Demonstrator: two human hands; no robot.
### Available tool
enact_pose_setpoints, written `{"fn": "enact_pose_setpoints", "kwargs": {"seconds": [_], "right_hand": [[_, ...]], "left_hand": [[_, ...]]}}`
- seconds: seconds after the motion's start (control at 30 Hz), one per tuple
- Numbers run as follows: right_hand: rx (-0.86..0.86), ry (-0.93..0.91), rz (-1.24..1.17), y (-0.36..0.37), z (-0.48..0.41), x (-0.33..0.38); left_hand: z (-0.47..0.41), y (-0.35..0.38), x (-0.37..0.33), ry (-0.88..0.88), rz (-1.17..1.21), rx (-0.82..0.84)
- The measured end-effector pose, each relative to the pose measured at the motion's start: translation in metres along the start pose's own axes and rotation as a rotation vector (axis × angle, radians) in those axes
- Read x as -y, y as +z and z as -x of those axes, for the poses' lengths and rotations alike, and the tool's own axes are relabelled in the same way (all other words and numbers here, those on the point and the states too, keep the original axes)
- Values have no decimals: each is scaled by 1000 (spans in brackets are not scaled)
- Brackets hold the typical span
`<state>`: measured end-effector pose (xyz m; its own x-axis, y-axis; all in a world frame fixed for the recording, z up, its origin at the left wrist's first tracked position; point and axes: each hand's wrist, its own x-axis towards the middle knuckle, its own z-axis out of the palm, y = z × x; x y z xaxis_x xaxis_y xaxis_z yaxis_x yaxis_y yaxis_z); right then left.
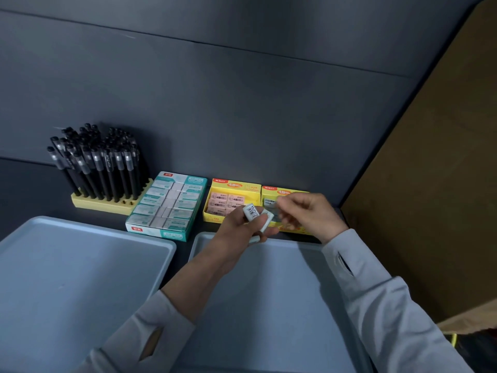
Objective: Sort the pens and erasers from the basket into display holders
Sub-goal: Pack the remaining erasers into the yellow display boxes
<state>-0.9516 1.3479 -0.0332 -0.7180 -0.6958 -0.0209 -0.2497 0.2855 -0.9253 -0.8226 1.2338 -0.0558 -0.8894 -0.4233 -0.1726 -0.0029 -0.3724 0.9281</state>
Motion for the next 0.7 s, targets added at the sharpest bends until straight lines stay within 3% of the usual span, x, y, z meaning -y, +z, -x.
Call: {"fn": "enact_pose_setpoints", "kwargs": {"seconds": [0.1,0.27,0.4,0.6,0.7], "right_hand": [[126,7,-163,8,4,2],[-63,87,-322,-8,-1,-5],[-244,175,-255,-18,-18,-18],[-180,206,-129,0,-39,-28],[-198,119,144,5,-42,-30]], "left_hand": [[-3,4,-1,27,-31,-4],[-1,-2,-2,-20,14,-105],[0,-7,-5,-105,33,-148],[1,-10,-6,-165,32,-122],[2,-14,-3,-122,-12,-86]]}}
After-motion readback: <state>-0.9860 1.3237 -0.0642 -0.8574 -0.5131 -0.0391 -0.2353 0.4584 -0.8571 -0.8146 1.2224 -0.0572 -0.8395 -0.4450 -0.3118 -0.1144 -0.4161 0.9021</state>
